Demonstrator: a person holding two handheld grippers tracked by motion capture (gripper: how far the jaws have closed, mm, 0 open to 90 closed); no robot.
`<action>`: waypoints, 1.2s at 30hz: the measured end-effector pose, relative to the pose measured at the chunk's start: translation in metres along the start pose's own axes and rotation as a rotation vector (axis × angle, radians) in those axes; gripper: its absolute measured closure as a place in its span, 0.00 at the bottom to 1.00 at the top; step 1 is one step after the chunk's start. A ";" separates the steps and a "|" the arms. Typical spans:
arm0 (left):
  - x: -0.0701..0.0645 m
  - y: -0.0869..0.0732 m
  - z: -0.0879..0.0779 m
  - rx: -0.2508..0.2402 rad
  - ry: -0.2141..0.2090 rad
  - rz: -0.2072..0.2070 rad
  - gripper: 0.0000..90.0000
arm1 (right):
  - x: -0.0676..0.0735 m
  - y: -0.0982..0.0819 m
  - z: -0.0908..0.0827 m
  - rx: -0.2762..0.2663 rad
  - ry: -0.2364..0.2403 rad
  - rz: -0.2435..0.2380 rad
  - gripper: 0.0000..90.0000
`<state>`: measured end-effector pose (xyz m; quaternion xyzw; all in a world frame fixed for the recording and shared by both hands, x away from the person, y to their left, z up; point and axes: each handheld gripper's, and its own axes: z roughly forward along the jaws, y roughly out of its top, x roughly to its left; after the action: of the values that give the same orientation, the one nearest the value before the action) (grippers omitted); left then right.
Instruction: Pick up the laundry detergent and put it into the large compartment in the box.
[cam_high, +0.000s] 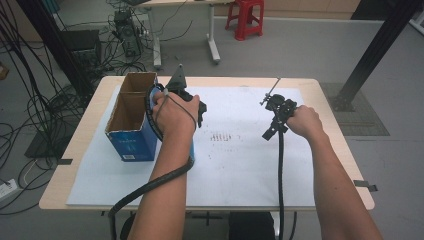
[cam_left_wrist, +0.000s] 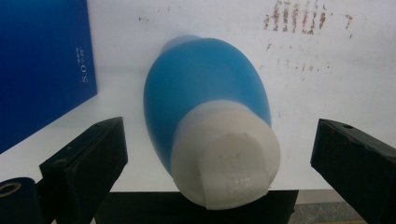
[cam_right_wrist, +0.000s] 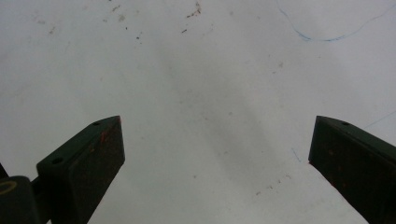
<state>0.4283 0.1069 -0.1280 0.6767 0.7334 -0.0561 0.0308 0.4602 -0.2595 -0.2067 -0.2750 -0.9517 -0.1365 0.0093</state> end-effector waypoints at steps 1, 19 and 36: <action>0.000 0.000 0.000 0.000 0.000 0.000 0.05 | 0.000 0.000 0.000 0.000 0.000 0.000 0.03; -0.004 0.002 0.001 0.010 0.016 0.010 0.06 | -0.001 -0.002 -0.001 0.001 -0.002 0.003 0.03; -0.002 0.000 0.002 0.003 0.014 0.006 0.06 | 0.000 -0.003 -0.002 0.004 -0.004 0.005 0.03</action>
<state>0.4284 0.1046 -0.1296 0.6792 0.7317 -0.0526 0.0250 0.4586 -0.2624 -0.2050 -0.2776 -0.9512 -0.1343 0.0083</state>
